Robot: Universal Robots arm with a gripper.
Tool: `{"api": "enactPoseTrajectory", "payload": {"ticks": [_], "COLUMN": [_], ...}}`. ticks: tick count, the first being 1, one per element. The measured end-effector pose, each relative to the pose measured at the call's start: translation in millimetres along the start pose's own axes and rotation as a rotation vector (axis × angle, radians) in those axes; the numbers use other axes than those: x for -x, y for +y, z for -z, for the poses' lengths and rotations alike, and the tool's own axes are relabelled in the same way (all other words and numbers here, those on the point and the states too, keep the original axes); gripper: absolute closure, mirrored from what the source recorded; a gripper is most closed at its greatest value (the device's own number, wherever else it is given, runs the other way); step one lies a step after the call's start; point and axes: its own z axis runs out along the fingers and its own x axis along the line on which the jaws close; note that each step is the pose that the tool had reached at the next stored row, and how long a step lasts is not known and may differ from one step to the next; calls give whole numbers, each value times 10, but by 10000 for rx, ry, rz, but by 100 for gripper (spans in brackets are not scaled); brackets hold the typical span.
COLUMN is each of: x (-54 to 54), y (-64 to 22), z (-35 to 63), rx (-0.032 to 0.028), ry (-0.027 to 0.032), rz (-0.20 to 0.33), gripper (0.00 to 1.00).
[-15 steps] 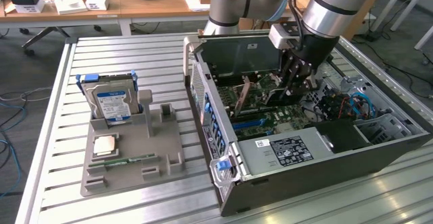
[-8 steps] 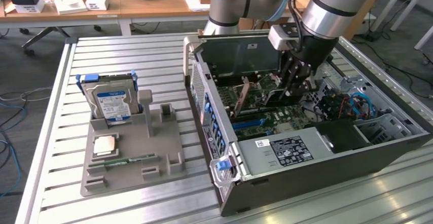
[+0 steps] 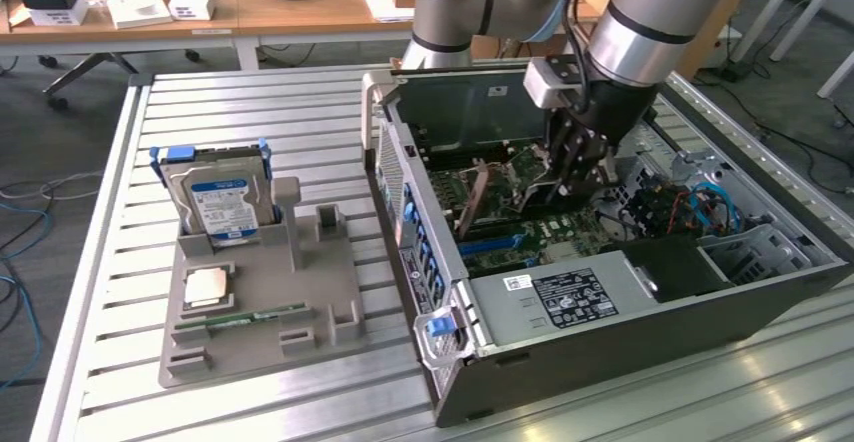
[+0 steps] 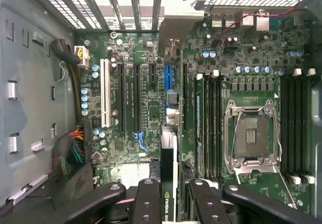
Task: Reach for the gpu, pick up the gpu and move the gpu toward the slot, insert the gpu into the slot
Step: 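Insert the gpu into the slot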
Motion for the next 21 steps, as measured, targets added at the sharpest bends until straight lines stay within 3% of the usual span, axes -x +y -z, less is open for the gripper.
{"api": "enactPoseTrajectory", "payload": {"ticks": [4,10,21], "x": [-4,-4,-9], "y": [15,15,102], "z": [-55,-59,-76], "rx": [-23,-23,-23], "ry": [-2,-2,66], "rz": [13,13,63], "gripper": [74,74,74]}}
